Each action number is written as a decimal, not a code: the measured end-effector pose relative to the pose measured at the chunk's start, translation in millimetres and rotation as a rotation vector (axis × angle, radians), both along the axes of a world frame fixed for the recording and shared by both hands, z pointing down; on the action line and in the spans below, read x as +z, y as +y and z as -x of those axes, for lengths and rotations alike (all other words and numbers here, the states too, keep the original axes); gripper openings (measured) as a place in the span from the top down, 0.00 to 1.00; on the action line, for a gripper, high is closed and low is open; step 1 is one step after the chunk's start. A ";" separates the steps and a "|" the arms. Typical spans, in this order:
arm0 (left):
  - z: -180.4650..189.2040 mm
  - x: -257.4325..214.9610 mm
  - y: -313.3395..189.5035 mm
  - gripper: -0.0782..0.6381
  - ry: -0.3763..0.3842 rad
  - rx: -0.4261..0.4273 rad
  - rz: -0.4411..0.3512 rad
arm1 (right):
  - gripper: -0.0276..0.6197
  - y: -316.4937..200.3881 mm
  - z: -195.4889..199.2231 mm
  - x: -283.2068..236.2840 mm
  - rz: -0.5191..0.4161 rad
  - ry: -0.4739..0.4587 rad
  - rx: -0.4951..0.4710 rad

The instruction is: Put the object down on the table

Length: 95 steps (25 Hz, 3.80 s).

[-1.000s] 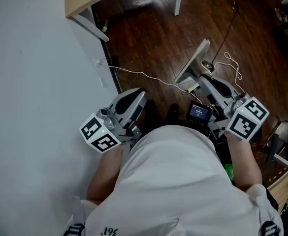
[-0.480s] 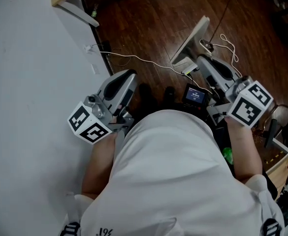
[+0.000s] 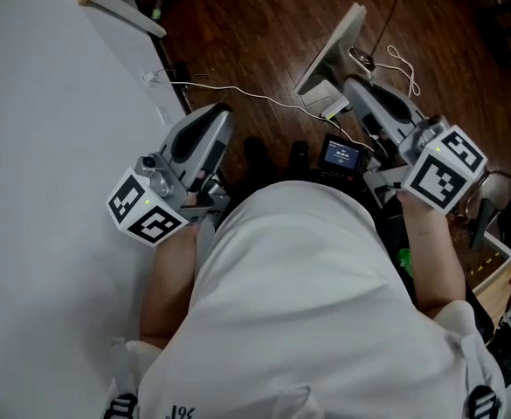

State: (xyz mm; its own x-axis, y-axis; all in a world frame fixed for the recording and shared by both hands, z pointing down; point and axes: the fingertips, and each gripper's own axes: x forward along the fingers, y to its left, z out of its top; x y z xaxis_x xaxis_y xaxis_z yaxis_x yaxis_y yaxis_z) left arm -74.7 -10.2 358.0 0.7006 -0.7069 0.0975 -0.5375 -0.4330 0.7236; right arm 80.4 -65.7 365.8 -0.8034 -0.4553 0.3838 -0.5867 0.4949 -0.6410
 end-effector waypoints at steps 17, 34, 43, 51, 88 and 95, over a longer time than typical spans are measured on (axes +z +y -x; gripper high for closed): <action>27.3 -2.3 -16.6 0.88 -0.083 -0.101 0.051 | 0.95 0.5 5.7 -11.4 -0.009 -0.034 -0.004; 17.0 -20.1 -12.4 0.88 -0.104 -0.051 0.047 | 0.95 -3.1 11.7 -22.4 -0.022 -0.080 -0.002; -3.6 -6.0 -15.2 0.88 -0.001 0.070 0.047 | 0.95 -5.8 3.9 -19.9 -0.021 0.012 0.061; -4.7 -4.5 -11.2 0.88 0.027 0.087 0.014 | 0.95 -7.5 1.8 -22.7 -0.060 0.042 0.072; -13.1 -29.7 -17.0 0.88 0.014 0.122 -0.047 | 0.95 -9.6 12.3 -44.8 -0.111 0.015 0.047; -12.4 -28.5 -18.6 0.88 0.006 0.125 -0.045 | 0.95 -10.7 11.4 -40.0 -0.100 0.016 0.056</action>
State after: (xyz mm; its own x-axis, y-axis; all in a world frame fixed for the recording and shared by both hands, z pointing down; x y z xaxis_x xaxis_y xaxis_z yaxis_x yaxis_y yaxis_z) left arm -62.4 -28.8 329.5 0.7841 -0.6174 0.0632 -0.4728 -0.5282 0.7053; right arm 68.9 -76.4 325.8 -0.7696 -0.5361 0.3468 -0.6251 0.5220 -0.5803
